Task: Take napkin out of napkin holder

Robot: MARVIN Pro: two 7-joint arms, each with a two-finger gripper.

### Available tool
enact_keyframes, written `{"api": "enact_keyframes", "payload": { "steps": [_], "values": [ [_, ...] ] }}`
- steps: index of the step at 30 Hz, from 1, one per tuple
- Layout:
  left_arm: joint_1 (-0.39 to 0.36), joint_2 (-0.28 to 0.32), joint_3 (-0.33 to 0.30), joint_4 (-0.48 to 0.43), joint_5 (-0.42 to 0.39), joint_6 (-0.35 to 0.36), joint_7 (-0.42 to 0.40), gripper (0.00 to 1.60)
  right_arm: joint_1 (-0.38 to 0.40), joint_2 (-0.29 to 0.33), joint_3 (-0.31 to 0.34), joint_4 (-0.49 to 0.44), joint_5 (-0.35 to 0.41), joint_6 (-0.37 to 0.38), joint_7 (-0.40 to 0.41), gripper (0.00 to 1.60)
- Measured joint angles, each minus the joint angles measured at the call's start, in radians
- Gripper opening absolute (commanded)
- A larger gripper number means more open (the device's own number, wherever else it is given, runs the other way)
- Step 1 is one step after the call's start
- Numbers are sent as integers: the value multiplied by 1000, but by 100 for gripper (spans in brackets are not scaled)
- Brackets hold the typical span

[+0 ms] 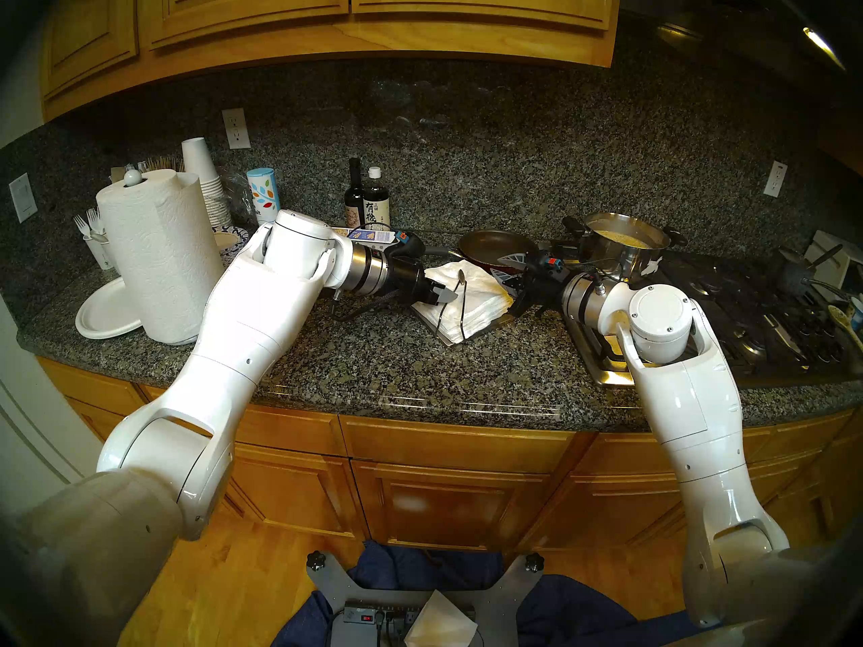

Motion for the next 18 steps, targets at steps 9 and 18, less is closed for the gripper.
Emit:
{"api": "enact_keyframes", "payload": {
  "steps": [9, 18],
  "values": [
    [-37, 18, 37, 30, -18, 5, 2, 130, 0, -1, 4, 1, 2, -4, 0, 80],
    [-67, 43, 73, 28, -56, 51, 46, 78, 0, -5, 5, 6, 5, -12, -1, 80]
  ]
}}
